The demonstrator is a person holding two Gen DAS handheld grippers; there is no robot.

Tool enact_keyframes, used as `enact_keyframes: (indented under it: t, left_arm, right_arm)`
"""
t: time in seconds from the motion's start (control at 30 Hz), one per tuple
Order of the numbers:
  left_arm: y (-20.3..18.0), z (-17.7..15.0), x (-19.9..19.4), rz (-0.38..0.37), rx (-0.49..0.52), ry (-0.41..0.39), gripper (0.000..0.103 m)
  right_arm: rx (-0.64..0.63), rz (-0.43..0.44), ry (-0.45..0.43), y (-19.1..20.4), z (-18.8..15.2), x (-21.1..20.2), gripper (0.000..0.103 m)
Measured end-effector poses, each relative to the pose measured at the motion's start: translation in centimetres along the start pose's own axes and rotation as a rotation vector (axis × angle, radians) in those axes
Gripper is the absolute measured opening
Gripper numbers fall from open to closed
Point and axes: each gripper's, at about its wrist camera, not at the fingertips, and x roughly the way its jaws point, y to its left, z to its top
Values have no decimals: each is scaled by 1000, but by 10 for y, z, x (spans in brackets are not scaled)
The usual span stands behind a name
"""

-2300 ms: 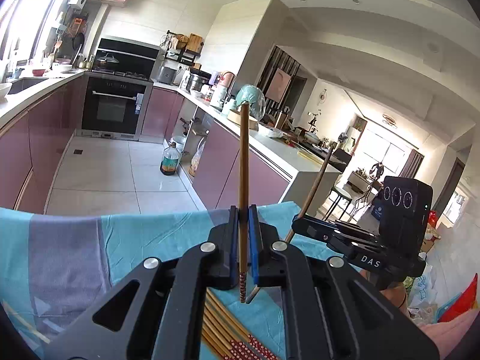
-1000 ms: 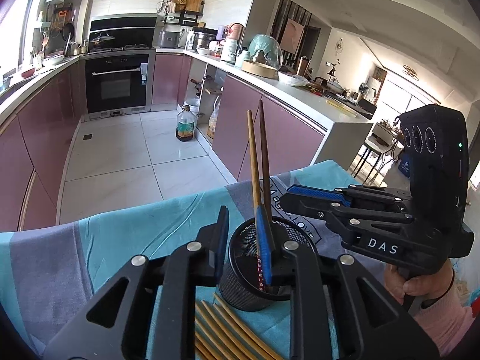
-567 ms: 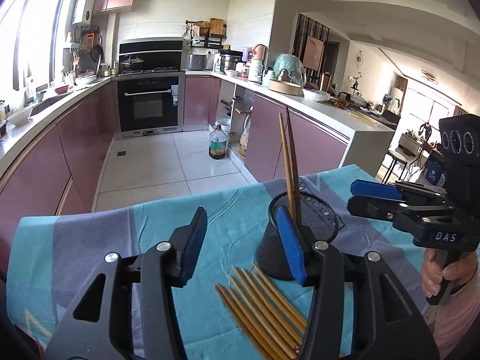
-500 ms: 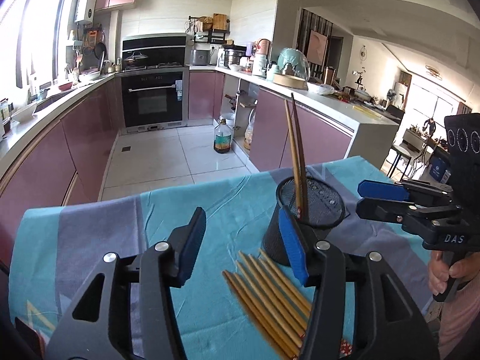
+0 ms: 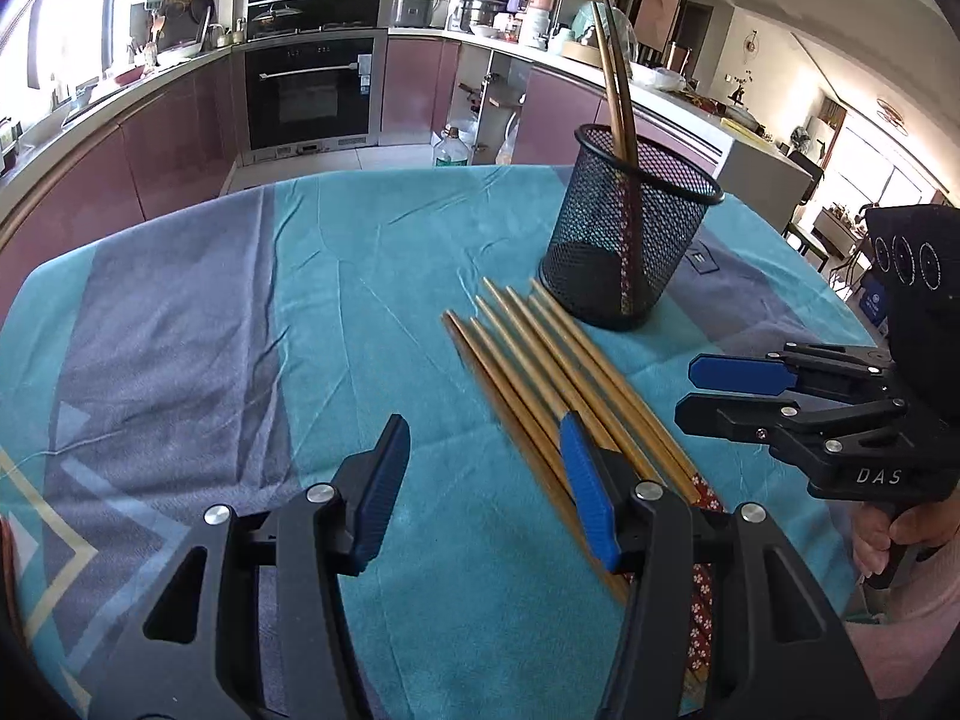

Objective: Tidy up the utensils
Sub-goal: 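Withdraw both tools from the cup back toward the chopsticks on the cloth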

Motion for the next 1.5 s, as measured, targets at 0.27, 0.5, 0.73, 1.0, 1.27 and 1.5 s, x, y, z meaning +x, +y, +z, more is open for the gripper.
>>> enact_keyframes:
  t: [0.27, 0.5, 0.73, 1.0, 1.27, 1.5]
  left_arm:
    - [-8, -16, 8, 3, -6, 25, 52]
    - [-13, -17, 14, 28, 4, 44, 52]
    - [-17, -16, 17, 48, 26, 54, 51]
    - [-20, -17, 19, 83, 63, 64, 47]
    - [-18, -18, 20, 72, 63, 69, 46]
    - [-16, -13, 24, 70, 61, 74, 39]
  right_arm:
    - [-2, -36, 16, 7, -12, 8, 37]
    - [-24, -77, 22, 12, -15, 12, 34]
    - [-38, -104, 20, 12, -14, 13, 34]
    - [-56, -127, 19, 14, -14, 13, 34]
    - [-96, -188, 34, 21, -13, 18, 33]
    - [-101, -190, 35, 21, -5, 25, 30]
